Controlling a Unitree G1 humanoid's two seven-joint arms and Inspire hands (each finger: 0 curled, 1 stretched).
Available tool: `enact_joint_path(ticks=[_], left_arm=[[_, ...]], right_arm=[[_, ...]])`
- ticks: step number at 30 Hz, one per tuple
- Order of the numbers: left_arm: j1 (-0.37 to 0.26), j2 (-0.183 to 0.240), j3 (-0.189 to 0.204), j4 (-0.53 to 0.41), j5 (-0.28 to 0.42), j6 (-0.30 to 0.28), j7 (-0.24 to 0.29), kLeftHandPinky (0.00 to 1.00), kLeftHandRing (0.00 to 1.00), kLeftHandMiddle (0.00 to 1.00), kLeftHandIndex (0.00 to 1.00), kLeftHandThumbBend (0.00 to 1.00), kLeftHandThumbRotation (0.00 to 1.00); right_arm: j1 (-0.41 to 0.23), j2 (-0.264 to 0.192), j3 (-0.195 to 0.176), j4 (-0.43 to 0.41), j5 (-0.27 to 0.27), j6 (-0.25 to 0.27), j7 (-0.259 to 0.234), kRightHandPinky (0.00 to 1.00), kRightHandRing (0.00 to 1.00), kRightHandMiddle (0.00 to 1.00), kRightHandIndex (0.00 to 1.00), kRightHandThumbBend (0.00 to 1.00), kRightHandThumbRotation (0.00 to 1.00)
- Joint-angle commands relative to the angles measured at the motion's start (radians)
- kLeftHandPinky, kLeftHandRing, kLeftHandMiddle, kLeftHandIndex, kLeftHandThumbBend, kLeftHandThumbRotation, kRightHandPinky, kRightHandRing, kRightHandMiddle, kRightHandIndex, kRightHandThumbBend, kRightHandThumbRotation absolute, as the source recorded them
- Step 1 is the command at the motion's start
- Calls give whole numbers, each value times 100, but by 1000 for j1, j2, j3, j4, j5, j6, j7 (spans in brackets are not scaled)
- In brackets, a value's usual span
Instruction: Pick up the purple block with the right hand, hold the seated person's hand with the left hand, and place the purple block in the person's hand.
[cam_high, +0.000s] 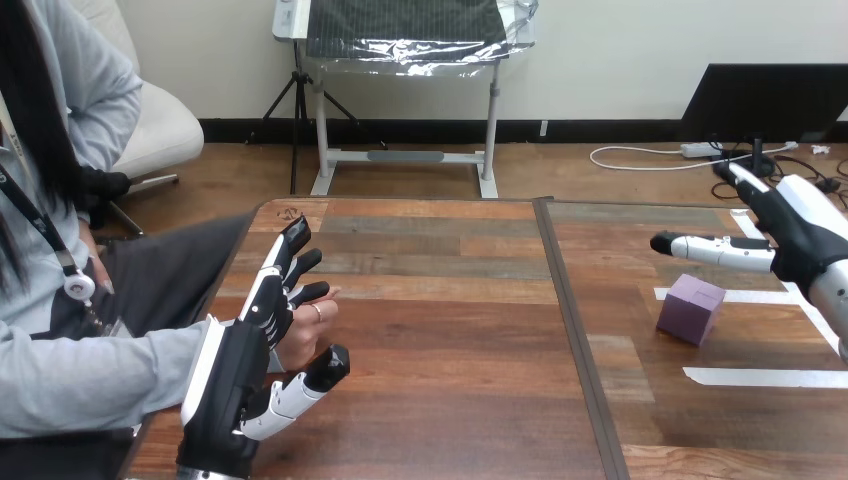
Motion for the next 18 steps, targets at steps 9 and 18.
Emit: enact_joint_path(ticks=[9,18], left_arm=[[-44,4,-19,-22,-39,-18,-20,82,92,96,96,100,75],[-41,3,-24,-25,-47,-24,-21,81,92,96,96,100,75]], right_arm=[[-114,12,40,18,-16,74,14,90,98,98,96,100,67],[-111,21,63,29,-32,115,21,90,98,98,96,100,67]])
